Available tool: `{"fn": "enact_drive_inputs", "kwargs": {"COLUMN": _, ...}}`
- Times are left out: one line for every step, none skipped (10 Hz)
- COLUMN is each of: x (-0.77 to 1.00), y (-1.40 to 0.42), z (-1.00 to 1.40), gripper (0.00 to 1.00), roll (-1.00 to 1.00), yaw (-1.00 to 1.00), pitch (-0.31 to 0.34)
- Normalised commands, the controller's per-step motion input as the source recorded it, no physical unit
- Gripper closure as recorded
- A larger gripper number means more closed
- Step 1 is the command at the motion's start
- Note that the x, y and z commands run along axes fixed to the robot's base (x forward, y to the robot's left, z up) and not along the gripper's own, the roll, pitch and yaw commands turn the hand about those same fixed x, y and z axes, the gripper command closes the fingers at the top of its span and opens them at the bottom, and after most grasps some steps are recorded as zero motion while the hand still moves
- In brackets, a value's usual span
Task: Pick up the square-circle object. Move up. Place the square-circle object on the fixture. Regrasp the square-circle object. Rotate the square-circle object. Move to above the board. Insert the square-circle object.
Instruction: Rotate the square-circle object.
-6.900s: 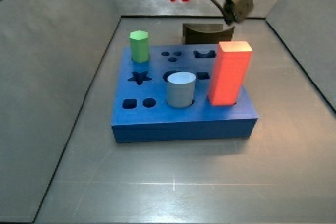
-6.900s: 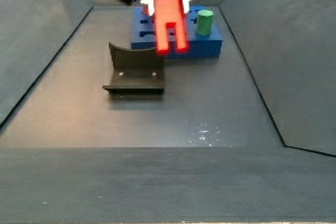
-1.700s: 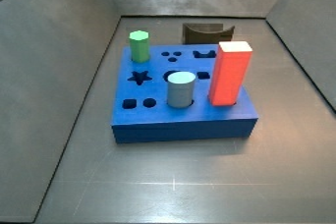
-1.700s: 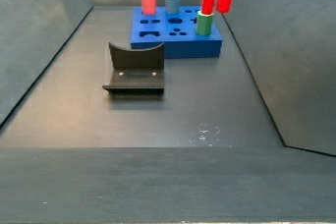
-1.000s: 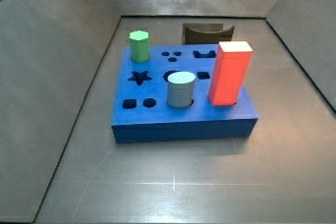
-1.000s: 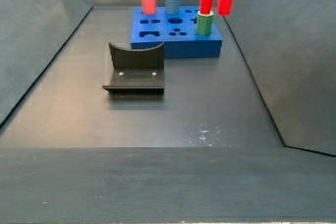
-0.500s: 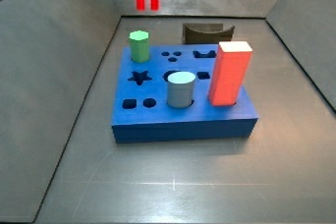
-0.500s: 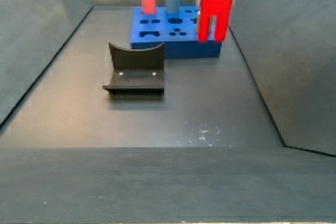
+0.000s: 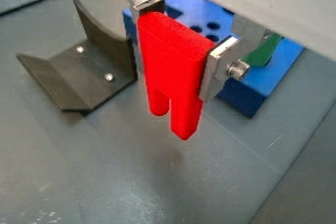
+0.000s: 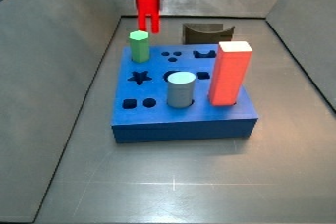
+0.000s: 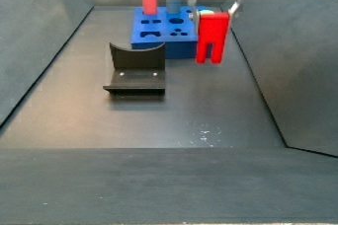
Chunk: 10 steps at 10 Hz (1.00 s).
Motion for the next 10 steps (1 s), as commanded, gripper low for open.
{"fn": "enact_drive_inputs", "kwargs": {"x": 0.01, "y": 0.04, "z": -0.84, "gripper": 1.00, "roll": -0.04, "yaw": -0.05, "pitch": -0.051}}
{"fn": "enact_drive_inputs", "kwargs": {"x": 0.02, "y": 0.04, "z": -0.74, "gripper": 1.00, "roll": -0.03, "yaw": -0.05, "pitch": -0.053}}
{"fn": "enact_drive_inputs", "kwargs": {"x": 0.02, "y": 0.04, "z": -0.53, "gripper": 1.00, "roll": -0.03, "yaw": -0.05, "pitch": -0.049}}
{"fn": "enact_drive_inputs", "kwargs": {"x": 0.02, "y": 0.04, "z": -0.38, "gripper": 1.00, "roll": -0.02, "yaw": -0.05, "pitch": -0.046}}
{"fn": "enact_drive_inputs", "kwargs": {"x": 0.02, "y": 0.04, "z": -0.23, "gripper": 1.00, "roll": -0.01, "yaw": -0.05, "pitch": -0.039}}
{"fn": "enact_drive_inputs", "kwargs": {"x": 0.01, "y": 0.03, "z": -0.20, "gripper": 1.00, "roll": -0.01, "yaw": -0.05, "pitch": -0.026}}
{"fn": "enact_drive_inputs", "kwargs": {"x": 0.00, "y": 0.03, "z": -0.20, "gripper": 1.00, "roll": -0.01, "yaw": -0.05, "pitch": -0.017}}
{"fn": "enact_drive_inputs", "kwargs": {"x": 0.00, "y": 0.03, "z": -0.20, "gripper": 1.00, "roll": -0.01, "yaw": -0.05, "pitch": -0.017}}
{"fn": "enact_drive_inputs", "kwargs": {"x": 0.00, "y": 0.03, "z": -0.20, "gripper": 1.00, "roll": -0.01, "yaw": -0.05, "pitch": -0.018}}
{"fn": "enact_drive_inputs", "kwargs": {"x": 0.00, "y": 0.00, "z": 0.00, "gripper": 0.00, "roll": -0.01, "yaw": -0.05, "pitch": -0.018}}
